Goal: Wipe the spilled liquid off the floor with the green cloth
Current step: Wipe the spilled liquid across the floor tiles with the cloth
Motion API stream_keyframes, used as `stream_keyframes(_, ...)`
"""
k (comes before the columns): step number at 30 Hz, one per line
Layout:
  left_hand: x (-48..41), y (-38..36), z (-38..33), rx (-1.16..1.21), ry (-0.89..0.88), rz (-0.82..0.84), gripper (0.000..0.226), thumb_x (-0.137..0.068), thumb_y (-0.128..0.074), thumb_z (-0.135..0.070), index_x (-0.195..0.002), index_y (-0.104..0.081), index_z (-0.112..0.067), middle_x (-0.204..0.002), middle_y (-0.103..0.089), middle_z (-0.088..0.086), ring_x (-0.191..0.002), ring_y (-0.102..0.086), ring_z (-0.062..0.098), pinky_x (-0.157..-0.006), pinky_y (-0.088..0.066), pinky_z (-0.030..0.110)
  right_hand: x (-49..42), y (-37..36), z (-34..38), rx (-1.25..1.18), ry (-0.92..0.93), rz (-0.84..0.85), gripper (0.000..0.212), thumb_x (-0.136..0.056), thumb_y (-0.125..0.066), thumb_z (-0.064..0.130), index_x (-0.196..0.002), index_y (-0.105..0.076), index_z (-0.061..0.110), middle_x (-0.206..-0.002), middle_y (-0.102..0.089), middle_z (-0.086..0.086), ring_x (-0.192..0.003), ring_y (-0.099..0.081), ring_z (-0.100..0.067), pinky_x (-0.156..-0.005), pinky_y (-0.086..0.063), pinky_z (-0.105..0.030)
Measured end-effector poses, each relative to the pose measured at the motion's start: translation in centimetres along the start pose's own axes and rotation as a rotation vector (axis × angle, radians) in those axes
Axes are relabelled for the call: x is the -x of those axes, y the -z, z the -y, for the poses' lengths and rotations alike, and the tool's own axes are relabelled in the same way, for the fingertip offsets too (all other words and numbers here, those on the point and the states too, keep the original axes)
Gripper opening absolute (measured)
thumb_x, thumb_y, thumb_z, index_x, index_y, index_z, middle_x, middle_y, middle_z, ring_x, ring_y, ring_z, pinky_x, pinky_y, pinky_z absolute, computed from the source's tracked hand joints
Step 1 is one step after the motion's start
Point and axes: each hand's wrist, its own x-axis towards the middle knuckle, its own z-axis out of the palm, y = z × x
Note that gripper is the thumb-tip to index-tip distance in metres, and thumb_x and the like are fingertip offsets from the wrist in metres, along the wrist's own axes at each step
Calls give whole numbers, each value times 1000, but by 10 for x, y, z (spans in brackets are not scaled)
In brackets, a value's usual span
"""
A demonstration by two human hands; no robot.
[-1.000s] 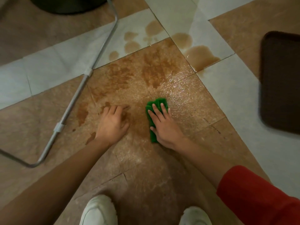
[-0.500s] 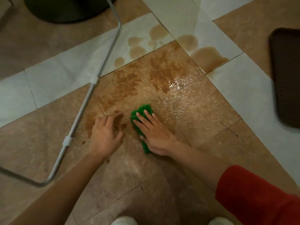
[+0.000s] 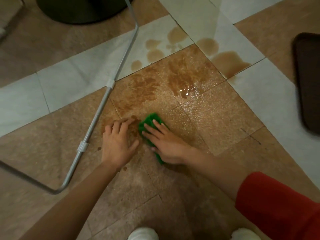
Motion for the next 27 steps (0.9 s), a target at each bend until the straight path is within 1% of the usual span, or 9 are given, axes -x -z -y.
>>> stream_keyframes(2, 3, 0, -1, 8, 22, 6, 64, -75, -67, -32, -133, -44, -21, -132, -48, 5, -117, -39, 30, -95, -35, 41, 12, -8, 1, 29, 64, 12, 58, -101, -31, 33, -151, -6, 19, -159, 5, 0, -144, 17, -24, -113, 16, -32)
stream_keyframes(5, 9, 0, 3, 12, 25, 18, 69, -73, -69, -30, -136, -41, -21, -137, -45, 7, -125, -34, 34, -102, -32, 45, 9, -5, -2, 17, 0, 1, 58, -101, -29, 34, -151, -1, 20, -158, 9, 0, -143, 19, -22, -111, 17, -30)
stream_keyframes(8, 12, 2, 7, 3, 13, 21, 73, -72, -72, -29, -137, -40, -20, -141, -42, 9, -132, -28, 36, -106, -27, 47, -6, 2, 1, -33, -106, -35, 59, -102, -29, 30, -150, 2, 18, -158, 13, -2, -142, 22, -25, -111, 16, -32)
stream_keyframes(11, 11, 4, 10, -20, 18, 29, 72, -73, -70, -33, -137, -40, -20, -143, -38, 8, -135, -25, 33, -108, -26, 45, -7, 1, 10, -51, -77, -27, 58, -101, -30, 25, -151, -3, 15, -159, 9, -3, -143, 19, -28, -116, 12, -38)
stream_keyframes(13, 8, 5, 12, -12, 31, 21, 71, -74, -69, -35, -137, -40, -21, -144, -38, 6, -134, -26, 31, -108, -27, 45, -1, -8, 17, 21, 37, 3, 56, -101, -31, 26, -150, -7, 16, -159, 2, -2, -144, 15, -27, -118, 8, -39)
stream_keyframes(15, 7, 5, 11, 9, 37, 11, 68, -75, -67, -36, -136, -41, -21, -143, -39, 7, -133, -28, 31, -107, -28, 45, 1, -13, 20, 56, 95, 46, 57, -101, -32, 29, -150, -8, 18, -159, 0, 0, -145, 12, -24, -118, 7, -36)
stream_keyframes(18, 8, 4, 9, 19, 23, 22, 68, -74, -68, -34, -136, -41, -21, -142, -39, 7, -132, -29, 31, -106, -28, 45, -14, -4, 15, 9, 55, 10, 57, -100, -34, 29, -150, -8, 19, -159, 1, 0, -145, 10, -22, -116, 7, -33)
stream_keyframes(22, 10, 7, 14, -15, -1, 16, 71, -71, -72, -31, -134, -42, -20, -140, -40, 8, -127, -32, 31, -103, -30, 44, -29, 2, 17, -94, -89, -56, 58, -101, -34, 25, -151, -7, 16, -159, 5, -3, -145, 14, -26, -117, 7, -38)
stream_keyframes(27, 10, 11, 22, -18, 52, -21, 68, -73, -71, -29, -133, -43, -20, -137, -43, 9, -123, -34, 30, -102, -31, 43, -7, -12, 23, -59, 36, -15, 56, -101, -33, 29, -151, -8, 20, -159, 3, 2, -144, 15, -23, -115, 10, -34)
